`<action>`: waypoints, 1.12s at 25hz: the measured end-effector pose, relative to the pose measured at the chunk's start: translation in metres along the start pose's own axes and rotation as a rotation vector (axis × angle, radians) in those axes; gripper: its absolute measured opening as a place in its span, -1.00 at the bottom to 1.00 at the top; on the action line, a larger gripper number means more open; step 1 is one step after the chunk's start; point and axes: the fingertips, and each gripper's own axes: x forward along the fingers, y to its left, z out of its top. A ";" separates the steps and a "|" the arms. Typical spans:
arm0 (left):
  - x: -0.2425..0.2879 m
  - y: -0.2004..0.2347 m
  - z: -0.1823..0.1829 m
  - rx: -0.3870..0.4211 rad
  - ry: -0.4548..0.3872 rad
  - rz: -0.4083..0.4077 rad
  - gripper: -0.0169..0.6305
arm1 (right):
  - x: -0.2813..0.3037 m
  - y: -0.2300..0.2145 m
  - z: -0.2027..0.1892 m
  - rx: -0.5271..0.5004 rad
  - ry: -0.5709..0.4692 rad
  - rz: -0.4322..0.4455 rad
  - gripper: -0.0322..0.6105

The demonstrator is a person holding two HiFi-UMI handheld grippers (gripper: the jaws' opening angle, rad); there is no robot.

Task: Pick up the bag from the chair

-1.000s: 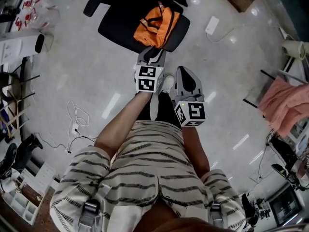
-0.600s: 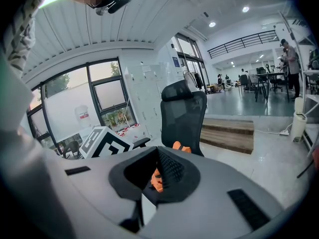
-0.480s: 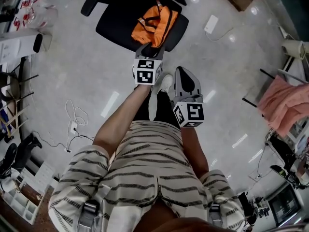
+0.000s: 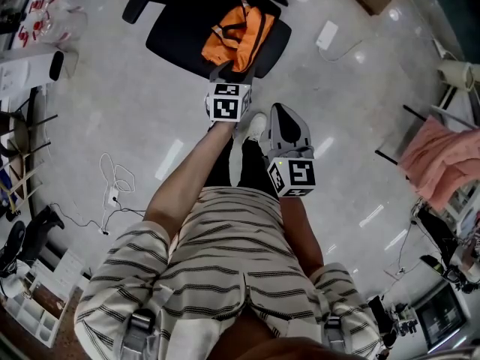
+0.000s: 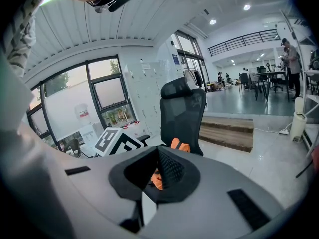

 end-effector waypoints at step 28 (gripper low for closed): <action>0.045 0.013 -0.011 -0.009 0.094 -0.007 -0.16 | 0.001 -0.007 -0.008 0.007 0.029 -0.021 -0.84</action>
